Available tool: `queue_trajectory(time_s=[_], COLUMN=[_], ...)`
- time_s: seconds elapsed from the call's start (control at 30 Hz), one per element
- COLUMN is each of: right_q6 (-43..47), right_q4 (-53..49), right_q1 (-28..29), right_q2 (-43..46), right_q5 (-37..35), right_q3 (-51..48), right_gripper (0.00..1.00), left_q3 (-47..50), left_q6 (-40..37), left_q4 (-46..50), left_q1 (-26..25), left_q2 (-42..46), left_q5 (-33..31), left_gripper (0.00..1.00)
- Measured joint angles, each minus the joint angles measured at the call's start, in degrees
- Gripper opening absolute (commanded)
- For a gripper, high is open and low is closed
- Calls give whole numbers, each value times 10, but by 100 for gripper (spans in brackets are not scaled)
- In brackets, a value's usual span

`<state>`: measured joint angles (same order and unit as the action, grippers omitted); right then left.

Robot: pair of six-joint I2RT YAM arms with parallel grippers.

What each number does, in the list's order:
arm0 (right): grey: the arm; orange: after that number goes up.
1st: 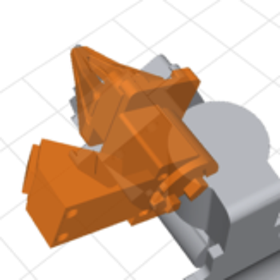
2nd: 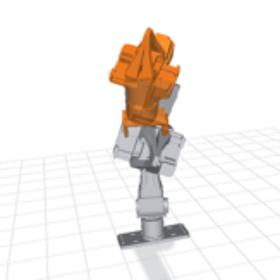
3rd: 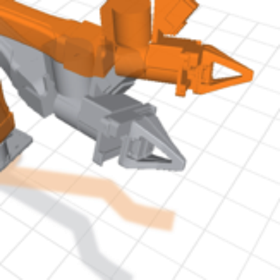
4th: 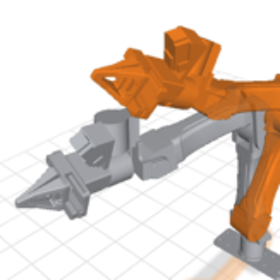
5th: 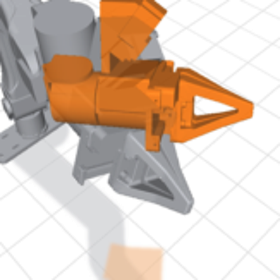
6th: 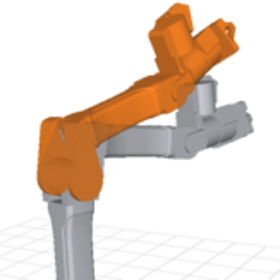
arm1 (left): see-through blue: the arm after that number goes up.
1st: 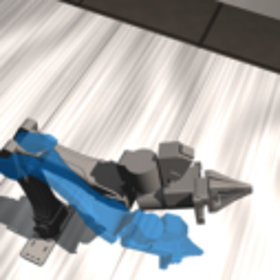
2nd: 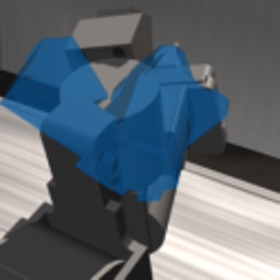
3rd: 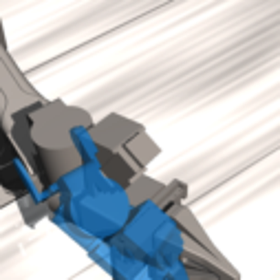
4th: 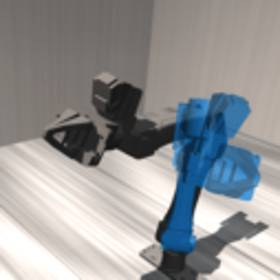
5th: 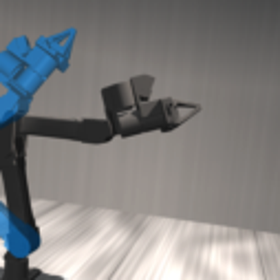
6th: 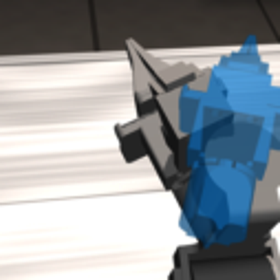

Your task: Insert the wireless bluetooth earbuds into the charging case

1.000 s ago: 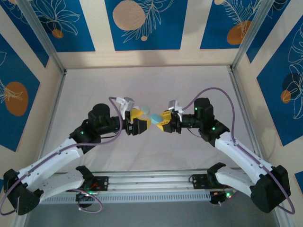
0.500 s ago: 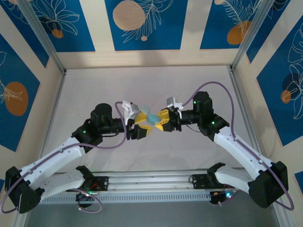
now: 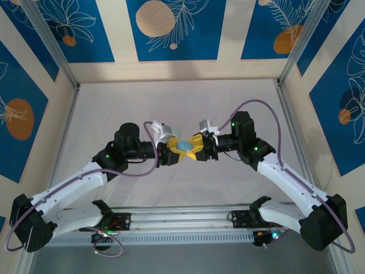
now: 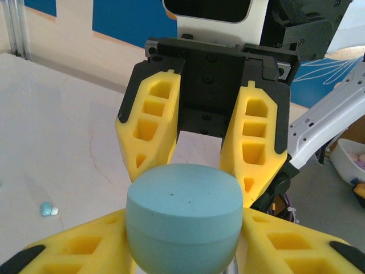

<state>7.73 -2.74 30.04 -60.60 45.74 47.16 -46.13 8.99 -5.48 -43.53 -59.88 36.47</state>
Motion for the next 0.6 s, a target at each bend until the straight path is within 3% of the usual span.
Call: queue_trajectory(time_s=[0.2,0.6], right_q6=[4,-43], right_q4=[-1,14], right_q1=[0,-12], right_q2=[0,0], right_q5=[2,9], right_q3=[0,0], right_gripper=[29,43], left_q3=[0,1], left_q6=[1,-2], left_q4=[0,-17], left_q1=[2,4], left_q2=[0,0], left_q5=[7,9], left_gripper=[28,21])
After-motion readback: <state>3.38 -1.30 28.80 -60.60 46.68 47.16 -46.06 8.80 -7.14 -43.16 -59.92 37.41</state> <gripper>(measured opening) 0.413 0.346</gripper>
